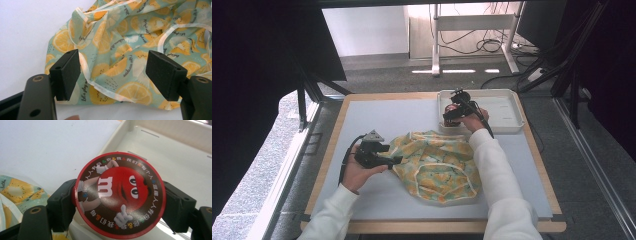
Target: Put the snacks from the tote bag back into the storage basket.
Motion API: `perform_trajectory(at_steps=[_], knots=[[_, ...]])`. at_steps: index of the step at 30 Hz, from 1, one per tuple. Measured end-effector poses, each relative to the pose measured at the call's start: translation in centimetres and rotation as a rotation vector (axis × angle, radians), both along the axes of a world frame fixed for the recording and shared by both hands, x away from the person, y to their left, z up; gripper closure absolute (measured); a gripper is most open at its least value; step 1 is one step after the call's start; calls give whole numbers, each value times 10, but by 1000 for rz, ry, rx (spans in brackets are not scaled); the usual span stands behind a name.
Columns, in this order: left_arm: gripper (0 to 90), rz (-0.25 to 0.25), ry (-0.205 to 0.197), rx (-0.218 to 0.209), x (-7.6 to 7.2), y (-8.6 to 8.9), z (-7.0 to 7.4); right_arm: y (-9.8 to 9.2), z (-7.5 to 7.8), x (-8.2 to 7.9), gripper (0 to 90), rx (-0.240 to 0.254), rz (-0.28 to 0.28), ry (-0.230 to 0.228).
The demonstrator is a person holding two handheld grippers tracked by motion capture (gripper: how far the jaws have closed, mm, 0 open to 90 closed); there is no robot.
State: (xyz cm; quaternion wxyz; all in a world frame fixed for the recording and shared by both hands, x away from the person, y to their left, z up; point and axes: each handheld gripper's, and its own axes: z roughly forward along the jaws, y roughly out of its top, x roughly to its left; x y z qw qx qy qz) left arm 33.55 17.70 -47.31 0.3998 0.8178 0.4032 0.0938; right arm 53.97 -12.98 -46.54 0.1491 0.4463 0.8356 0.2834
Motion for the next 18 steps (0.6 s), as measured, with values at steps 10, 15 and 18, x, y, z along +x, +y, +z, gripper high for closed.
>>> perform_trajectory(at_steps=[10,15,18], knots=[[281,3,-1,2,0,0,0,1,-6,0,221,-14,-6,14],[280,1,1,4,0,0,0,2,-2,-2,193,18,-7,-9],[280,0,1,1,0,0,0,1,3,-3,177,35,-20,-26]])
